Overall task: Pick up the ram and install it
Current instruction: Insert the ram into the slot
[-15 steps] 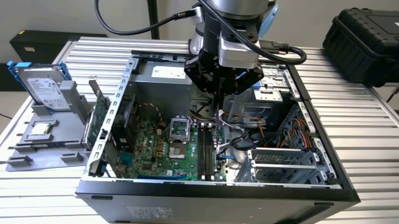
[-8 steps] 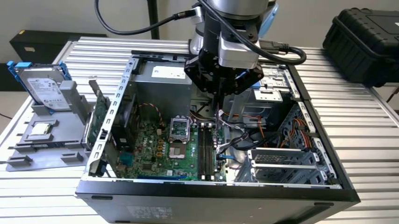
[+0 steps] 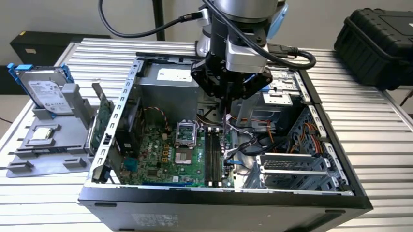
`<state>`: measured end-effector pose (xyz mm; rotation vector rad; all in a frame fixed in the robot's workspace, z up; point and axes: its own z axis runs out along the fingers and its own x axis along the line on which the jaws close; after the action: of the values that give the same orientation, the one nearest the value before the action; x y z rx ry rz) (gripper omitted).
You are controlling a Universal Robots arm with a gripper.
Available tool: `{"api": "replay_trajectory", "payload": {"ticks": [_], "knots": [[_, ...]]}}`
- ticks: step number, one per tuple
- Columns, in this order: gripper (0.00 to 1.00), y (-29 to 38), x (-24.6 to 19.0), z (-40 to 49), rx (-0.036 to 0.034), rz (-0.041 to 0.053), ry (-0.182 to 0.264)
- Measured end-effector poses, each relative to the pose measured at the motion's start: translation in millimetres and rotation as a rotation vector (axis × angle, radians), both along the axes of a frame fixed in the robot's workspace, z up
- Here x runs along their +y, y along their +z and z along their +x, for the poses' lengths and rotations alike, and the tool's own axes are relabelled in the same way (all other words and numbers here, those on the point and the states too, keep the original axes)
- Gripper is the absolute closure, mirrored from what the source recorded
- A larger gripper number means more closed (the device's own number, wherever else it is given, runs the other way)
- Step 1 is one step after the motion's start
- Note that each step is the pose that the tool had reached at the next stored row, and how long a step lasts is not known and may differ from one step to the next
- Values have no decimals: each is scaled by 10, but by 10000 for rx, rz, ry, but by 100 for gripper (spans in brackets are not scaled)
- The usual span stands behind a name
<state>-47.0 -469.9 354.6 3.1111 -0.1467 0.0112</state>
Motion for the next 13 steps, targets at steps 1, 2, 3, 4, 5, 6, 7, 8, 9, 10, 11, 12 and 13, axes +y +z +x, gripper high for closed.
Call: {"api": "replay_trajectory", "payload": {"ticks": [1, 2, 3, 4, 5, 6, 7, 8, 9, 10, 11, 12, 13], "knots": [[100, -15, 0, 0, 0, 1, 5], [100, -23, -2, 2, 4, 0, 13], [100, -34, -4, 3, 11, 0, 24], [100, -52, -3, 3, 10, 0, 32], [100, -70, -3, 3, 11, 0, 36], [100, -87, -4, 3, 11, 0, 41], [100, -104, -4, 3, 12, 1, 45], [100, -119, -5, 3, 20, 0, 49], [100, -134, -6, 3, 27, 2, 51], [100, -146, -6, 3, 32, 1, 54], [100, -157, -7, 3, 38, 1, 59], [100, -167, -8, 4, 51, 2, 71], [100, -178, -9, 5, 77, 1, 87]]}}
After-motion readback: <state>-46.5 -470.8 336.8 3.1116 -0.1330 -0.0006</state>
